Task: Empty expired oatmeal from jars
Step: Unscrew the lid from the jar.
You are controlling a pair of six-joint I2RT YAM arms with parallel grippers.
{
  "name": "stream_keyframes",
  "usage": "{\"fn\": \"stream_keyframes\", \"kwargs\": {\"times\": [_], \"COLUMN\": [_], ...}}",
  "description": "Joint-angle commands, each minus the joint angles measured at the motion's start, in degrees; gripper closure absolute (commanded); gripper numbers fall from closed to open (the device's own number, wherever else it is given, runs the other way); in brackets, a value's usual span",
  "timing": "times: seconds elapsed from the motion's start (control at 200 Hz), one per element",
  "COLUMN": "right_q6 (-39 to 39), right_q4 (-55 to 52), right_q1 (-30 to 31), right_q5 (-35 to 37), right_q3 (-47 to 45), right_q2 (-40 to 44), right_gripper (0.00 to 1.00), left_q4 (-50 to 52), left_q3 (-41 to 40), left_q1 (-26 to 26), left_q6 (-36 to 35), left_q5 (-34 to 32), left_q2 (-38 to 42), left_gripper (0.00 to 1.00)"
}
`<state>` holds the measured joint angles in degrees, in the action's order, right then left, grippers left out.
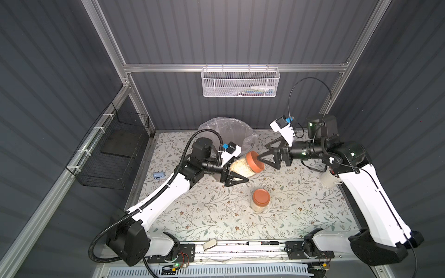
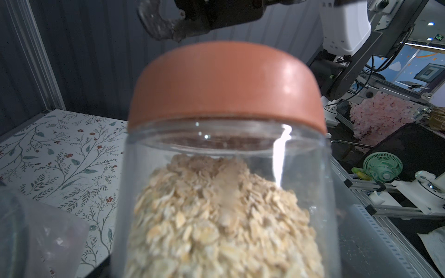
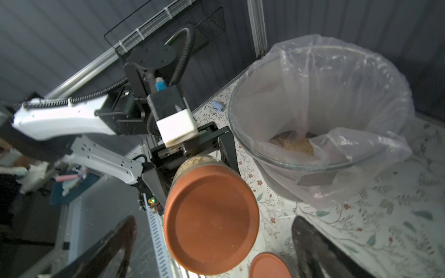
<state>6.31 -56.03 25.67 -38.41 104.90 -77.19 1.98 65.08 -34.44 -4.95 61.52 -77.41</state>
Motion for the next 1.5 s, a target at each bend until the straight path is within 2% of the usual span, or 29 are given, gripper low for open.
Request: {"fn": "stream_keyframes", "kwargs": {"times": [0.0,0.14,0.335,0.755,1.266,1.391,1.496], "right_q6": [18.0,26.4,30.7,31.0,29.9,29.9,29.2], "right_q4": [-5.0,-3.1,-2.3,-0.8,0.5,1.2,0.6], "right_q1": [-0.8,-1.0,0.4,2.0,2.1,2.1,2.2], "right_q5": [3.2,1.8,0.3,0.1,-1.1,-1.7,-1.5], "right_q3": [1.6,-1.5,-2.6,-5.7,-9.8,-10.4,-10.8], "right_q2": [-2.8,-0.4,-0.1,-4.3,-5.0,-4.7,-4.4], "right_gripper": [0.01,0.01,0.01,0.01,0.01,0.14,0.32], "left_q4": [-2.5,-2.3,1.3,3.2,1.5,1.5,1.2], "left_q3": [2.1,2.1,3.6,3.7,3.1,3.0,3.0], "left_q1": [0.3,0.4,0.4,0.4,0.7,0.8,0.8], "left_q6": [-0.6,-1.0,-3.4,-5.6,-4.8,-4.7,-4.5], "left_q5": [1.4,0.4,-2.5,-3.5,-2.6,-2.7,-2.9], "left_q2": [0.3,-0.4,-1.3,-0.6,0.8,0.9,0.6], "left_gripper": [1.0,1.0,1.0,1.0,1.0,1.0,1.0]}}
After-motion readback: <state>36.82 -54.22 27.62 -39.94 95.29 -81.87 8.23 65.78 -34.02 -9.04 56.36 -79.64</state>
